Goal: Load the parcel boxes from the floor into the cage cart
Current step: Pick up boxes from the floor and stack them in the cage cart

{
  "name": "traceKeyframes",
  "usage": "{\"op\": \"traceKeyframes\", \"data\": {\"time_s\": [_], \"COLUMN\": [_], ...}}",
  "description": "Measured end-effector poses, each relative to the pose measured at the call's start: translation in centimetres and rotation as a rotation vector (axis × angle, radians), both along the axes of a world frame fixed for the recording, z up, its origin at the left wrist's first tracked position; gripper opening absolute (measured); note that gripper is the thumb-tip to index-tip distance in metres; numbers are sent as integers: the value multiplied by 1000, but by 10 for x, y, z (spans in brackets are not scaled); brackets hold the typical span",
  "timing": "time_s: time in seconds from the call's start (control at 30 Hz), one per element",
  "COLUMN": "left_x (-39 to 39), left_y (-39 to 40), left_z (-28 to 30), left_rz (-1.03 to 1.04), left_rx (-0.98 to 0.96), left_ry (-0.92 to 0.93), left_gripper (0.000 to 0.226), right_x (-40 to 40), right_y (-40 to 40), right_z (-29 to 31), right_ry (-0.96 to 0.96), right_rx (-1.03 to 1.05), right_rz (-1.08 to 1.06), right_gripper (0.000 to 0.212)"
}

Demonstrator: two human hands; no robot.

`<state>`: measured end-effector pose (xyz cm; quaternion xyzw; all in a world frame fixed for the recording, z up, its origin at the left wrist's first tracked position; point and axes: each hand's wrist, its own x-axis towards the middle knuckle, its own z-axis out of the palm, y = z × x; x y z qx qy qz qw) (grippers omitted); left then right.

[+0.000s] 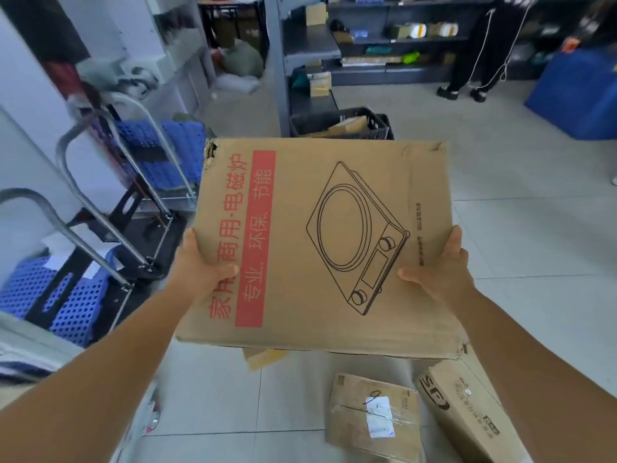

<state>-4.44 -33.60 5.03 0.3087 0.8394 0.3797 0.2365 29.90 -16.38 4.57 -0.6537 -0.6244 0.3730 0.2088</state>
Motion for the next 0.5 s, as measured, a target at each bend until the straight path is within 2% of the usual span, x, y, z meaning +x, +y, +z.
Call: {"op": "traceKeyframes", "data": {"time_s": [0.27,0.5], "left_x": [-25,-23], "left_y": [-106,-184], "left_z": [63,114], "left_rz": [152,312], "left_rx": [64,81], "left_ry": [61,151], "left_gripper": [64,73], "right_x": [-52,-90], "right_y": [-55,-84], "right_z": [55,98], "right_ry": [32,98], "right_rx": [24,86], "right_rz": [155,300], "right_gripper": [125,121]}}
